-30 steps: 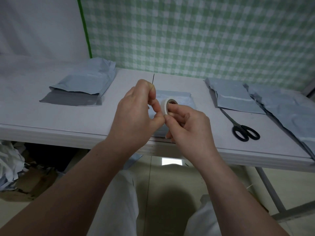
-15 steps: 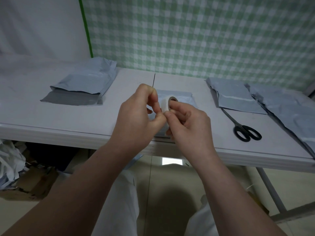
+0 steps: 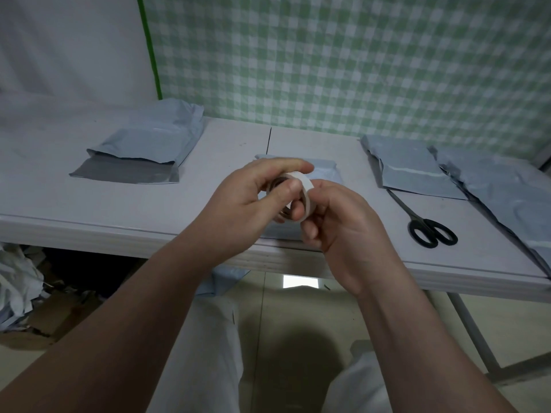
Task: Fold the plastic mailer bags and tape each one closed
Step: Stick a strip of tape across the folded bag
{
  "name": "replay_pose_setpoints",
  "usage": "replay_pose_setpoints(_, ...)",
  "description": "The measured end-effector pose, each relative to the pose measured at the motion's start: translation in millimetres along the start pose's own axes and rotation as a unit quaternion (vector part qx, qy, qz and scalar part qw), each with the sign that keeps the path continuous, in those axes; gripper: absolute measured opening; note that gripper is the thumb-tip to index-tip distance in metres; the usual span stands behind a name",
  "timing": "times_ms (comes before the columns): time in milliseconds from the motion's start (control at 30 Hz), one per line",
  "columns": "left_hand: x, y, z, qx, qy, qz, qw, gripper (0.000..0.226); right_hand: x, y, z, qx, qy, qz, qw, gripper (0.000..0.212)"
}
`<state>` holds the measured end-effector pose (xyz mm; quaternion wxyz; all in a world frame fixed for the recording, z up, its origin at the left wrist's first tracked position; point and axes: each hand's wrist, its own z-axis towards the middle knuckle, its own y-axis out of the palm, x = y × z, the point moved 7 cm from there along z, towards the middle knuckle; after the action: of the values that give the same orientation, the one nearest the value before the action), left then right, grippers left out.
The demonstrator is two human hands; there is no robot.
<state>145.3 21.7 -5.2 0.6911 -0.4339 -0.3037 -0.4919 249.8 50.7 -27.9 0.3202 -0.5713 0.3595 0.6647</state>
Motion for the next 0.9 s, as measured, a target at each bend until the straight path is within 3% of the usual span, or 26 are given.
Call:
replay_pose_setpoints(167,4.2,10.5,-2.3,-0.027,-0.005,-0.073,0.997,0.021,-2.7,8.3,0.7,-0.041,0.01,0.042,0.998,0.016)
replay_pose_setpoints(400,1.8,12.7,-1.4,-0.014,-0.015,-0.047,0.999,0.018,-1.0,9.3,1.6,-0.049,0.012,0.041,0.998,0.03)
replay_pose_setpoints(600,-0.7,12.1,-1.6,-0.006,-0.025,-0.036,0.999,0.02,-0.8,10.2,0.2,-0.059,0.005,0.01,0.998,0.032)
replay_pose_setpoints(733,0.3,11.7,-1.6,-0.003,-0.025,-0.041,0.999,0.021,-1.2,13.2,-1.2,-0.065,-0.01,-0.001,0.998,0.013)
replay_pose_setpoints(900,1.0,10.7,-1.6,-0.005,-0.028,-0.05,0.998,0.02,0.9,11.7,-0.2,-0.06,0.001,0.036,0.998,0.024)
